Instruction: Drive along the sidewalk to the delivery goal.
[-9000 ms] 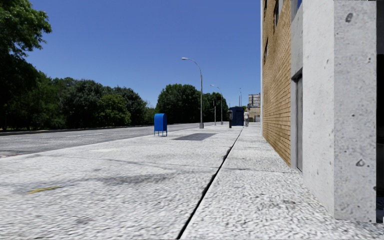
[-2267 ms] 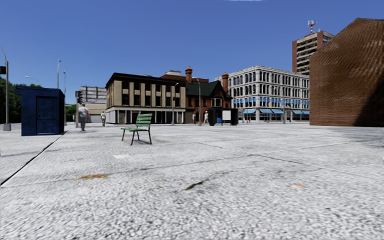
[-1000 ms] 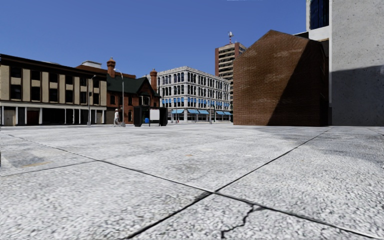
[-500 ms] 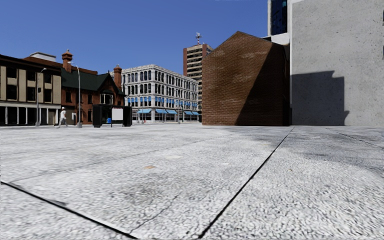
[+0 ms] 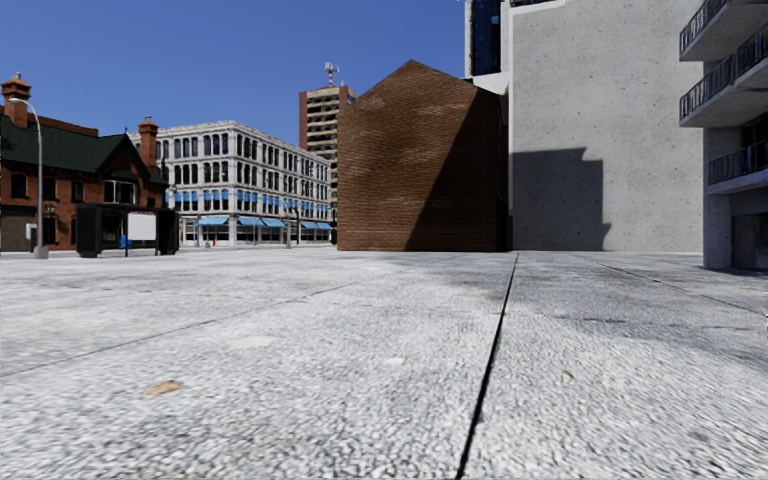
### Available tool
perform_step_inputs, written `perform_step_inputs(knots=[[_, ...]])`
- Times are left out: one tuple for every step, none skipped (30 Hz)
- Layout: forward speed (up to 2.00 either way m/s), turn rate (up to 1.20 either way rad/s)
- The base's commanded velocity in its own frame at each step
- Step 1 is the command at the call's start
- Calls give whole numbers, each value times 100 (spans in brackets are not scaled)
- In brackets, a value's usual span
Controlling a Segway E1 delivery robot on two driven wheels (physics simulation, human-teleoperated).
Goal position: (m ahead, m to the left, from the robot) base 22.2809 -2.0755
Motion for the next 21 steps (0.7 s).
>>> perform_step_inputs(knots=[[200,0],[200,0],[200,0],[200,0],[200,0],[200,0],[200,0],[200,0],[200,0],[200,0],[200,0],[200,0],[200,0],[200,0],[200,0],[200,0],[200,0],[200,0],[200,0],[200,0],[200,0]])
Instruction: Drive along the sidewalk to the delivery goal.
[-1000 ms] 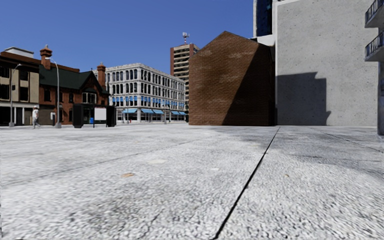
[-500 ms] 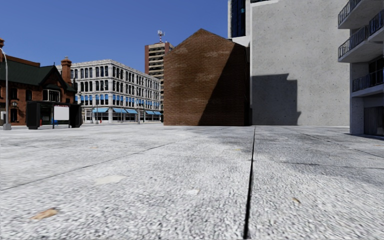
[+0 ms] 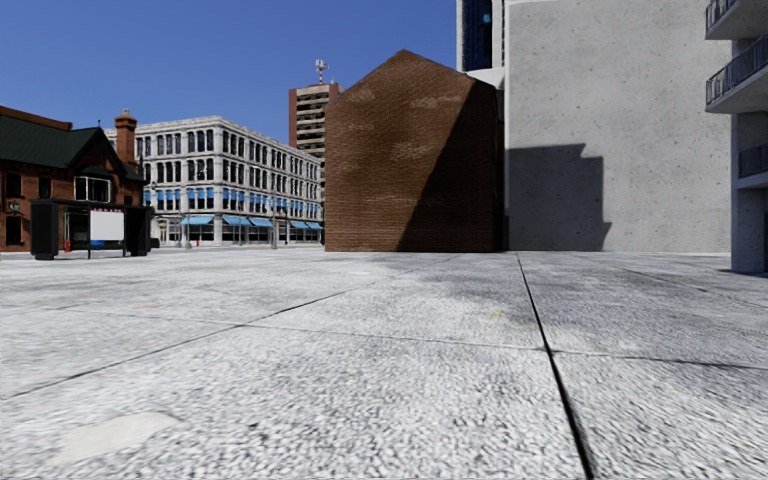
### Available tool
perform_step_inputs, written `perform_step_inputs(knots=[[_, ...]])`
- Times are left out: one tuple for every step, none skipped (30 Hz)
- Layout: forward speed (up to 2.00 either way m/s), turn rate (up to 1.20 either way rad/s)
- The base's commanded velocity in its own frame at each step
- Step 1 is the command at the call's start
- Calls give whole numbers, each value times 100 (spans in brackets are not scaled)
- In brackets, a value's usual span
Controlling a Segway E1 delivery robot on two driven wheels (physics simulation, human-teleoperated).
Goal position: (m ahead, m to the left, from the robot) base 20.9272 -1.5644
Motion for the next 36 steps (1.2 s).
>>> perform_step_inputs(knots=[[200,0],[200,0],[200,0],[200,0],[200,0],[200,0],[200,0],[200,0],[200,0],[200,0],[200,0],[200,0],[200,0],[200,0],[200,0],[200,0],[200,0],[200,0],[200,0],[200,0],[200,0],[200,0],[200,0],[200,0],[200,0],[200,0],[200,0],[200,0],[200,0],[200,0],[200,0],[200,0],[200,0],[200,0],[200,0],[200,0]])
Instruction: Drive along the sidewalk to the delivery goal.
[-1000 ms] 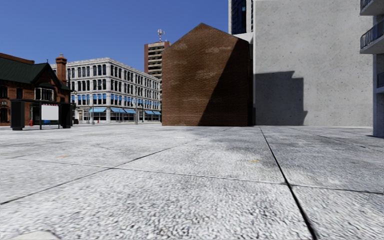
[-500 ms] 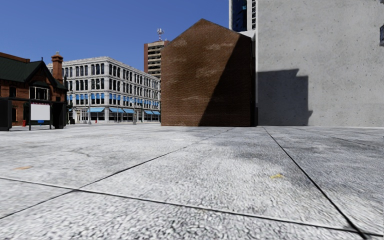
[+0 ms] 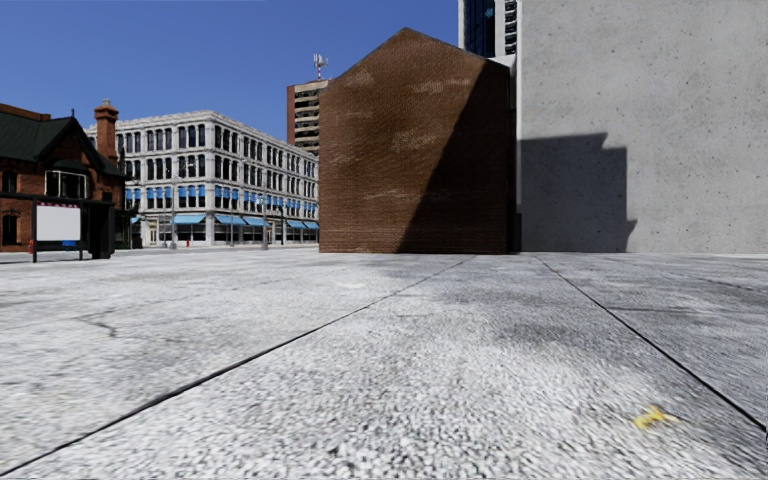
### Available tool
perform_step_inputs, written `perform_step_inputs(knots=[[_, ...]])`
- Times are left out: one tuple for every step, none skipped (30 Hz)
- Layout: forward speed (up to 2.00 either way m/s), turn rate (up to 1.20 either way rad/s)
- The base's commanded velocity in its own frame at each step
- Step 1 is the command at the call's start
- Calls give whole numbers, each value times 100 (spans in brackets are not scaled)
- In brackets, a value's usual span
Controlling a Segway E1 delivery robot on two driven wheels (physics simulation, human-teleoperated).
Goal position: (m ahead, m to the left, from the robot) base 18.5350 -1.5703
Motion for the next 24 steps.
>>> perform_step_inputs(knots=[[200,0],[200,0],[200,0],[200,0],[200,0],[200,0],[200,0],[200,0],[200,0],[200,0],[200,0],[200,0],[200,0],[200,0],[200,0],[200,0],[200,0],[200,0],[200,0],[200,0],[200,0],[200,0],[200,0],[200,0]])
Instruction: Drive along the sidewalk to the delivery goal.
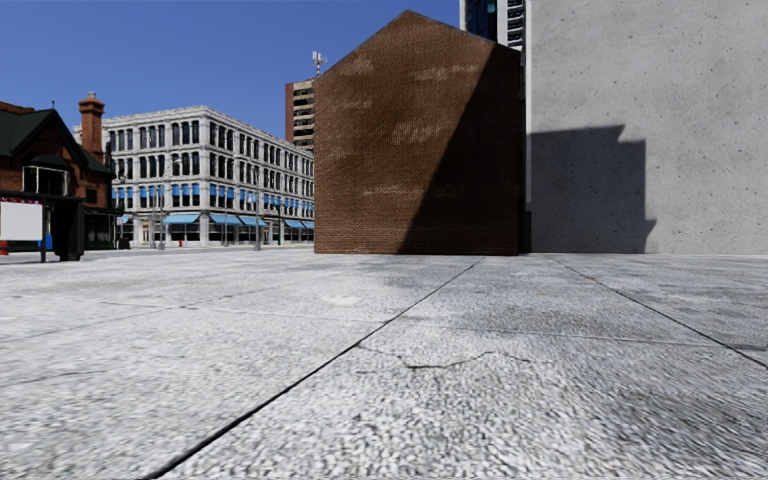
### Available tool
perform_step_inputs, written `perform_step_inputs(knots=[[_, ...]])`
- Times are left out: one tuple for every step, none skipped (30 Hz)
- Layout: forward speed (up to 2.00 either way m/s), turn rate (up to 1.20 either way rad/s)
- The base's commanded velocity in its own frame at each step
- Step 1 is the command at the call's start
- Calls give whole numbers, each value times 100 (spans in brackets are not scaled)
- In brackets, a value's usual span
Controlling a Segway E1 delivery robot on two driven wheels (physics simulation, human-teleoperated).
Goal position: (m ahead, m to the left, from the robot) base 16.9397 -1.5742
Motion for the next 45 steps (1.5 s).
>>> perform_step_inputs(knots=[[200,0],[200,0],[200,0],[200,0],[200,0],[200,0],[200,0],[200,0],[200,0],[200,0],[200,0],[200,0],[200,0],[200,0],[200,0],[200,0],[200,0],[200,0],[200,0],[200,0],[200,0],[200,0],[200,0],[200,0],[200,0],[200,0],[200,0],[200,0],[200,0],[200,0],[200,0],[200,0],[200,0],[200,0],[200,0],[200,0],[200,0],[200,0],[200,0],[200,0],[200,0],[200,0],[200,0],[200,0],[200,0]])
